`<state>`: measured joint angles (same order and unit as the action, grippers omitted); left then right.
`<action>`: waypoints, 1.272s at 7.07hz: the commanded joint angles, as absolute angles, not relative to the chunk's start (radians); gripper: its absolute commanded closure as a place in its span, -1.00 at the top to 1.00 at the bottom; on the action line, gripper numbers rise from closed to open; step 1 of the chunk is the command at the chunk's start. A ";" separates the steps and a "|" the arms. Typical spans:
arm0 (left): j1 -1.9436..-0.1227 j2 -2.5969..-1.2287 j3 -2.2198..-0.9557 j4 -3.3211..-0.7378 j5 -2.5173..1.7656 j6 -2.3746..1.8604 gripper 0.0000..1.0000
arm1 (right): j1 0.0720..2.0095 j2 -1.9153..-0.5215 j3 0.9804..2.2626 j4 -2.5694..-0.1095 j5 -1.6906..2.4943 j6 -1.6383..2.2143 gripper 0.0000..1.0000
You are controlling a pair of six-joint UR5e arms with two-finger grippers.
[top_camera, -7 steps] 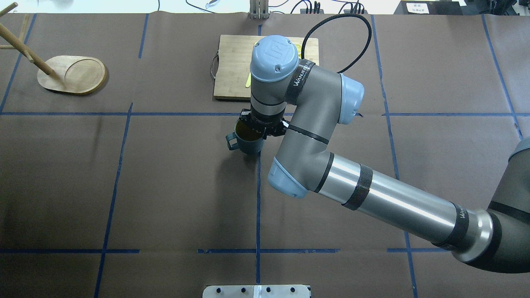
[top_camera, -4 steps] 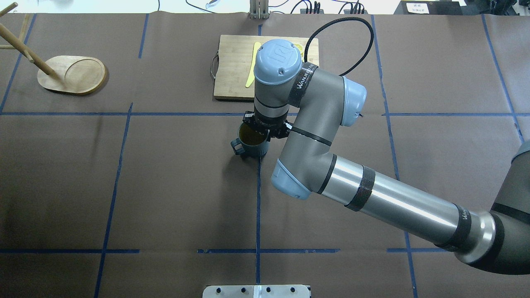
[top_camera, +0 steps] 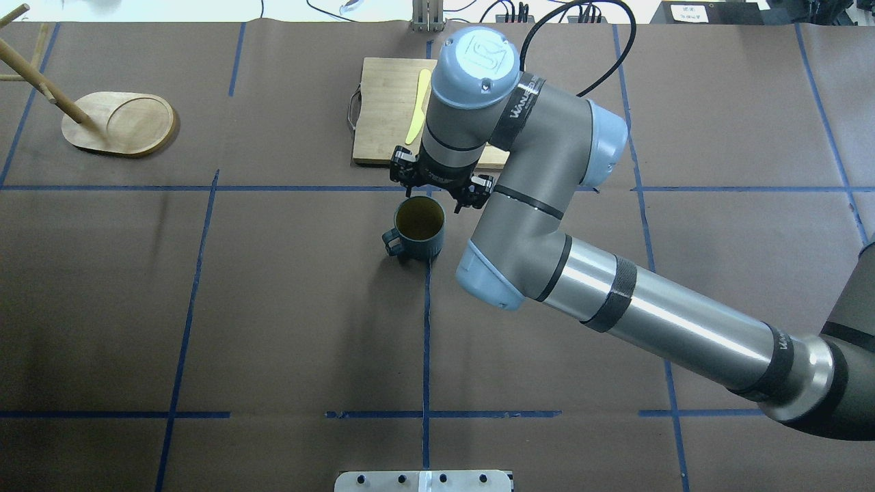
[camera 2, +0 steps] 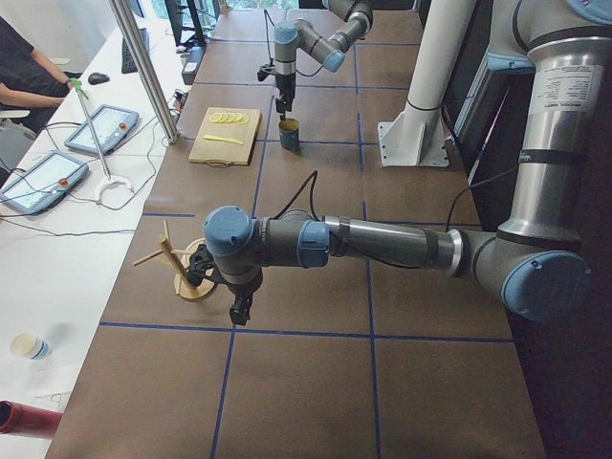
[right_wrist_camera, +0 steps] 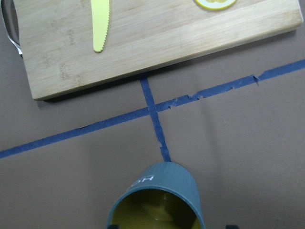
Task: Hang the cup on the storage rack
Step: 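Set the teal mug down and open the right gripper, then withdraw the right arm while the left arm reaches toward the mug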
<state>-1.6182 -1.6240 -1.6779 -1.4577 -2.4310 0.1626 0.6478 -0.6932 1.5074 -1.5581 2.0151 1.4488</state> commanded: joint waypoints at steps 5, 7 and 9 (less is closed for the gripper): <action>-1.308 -1.589 -2.077 -1.483 -2.425 0.109 1.00 | 0.874 -0.966 1.863 -1.715 2.131 1.280 1.00; -1.177 -1.659 -2.044 -1.631 -2.421 0.089 1.00 | 0.989 -1.095 1.893 -1.713 2.157 1.034 1.00; -1.113 -1.709 -1.894 -1.920 -2.428 -0.056 1.00 | 1.122 -1.223 1.881 -1.713 2.222 0.712 1.00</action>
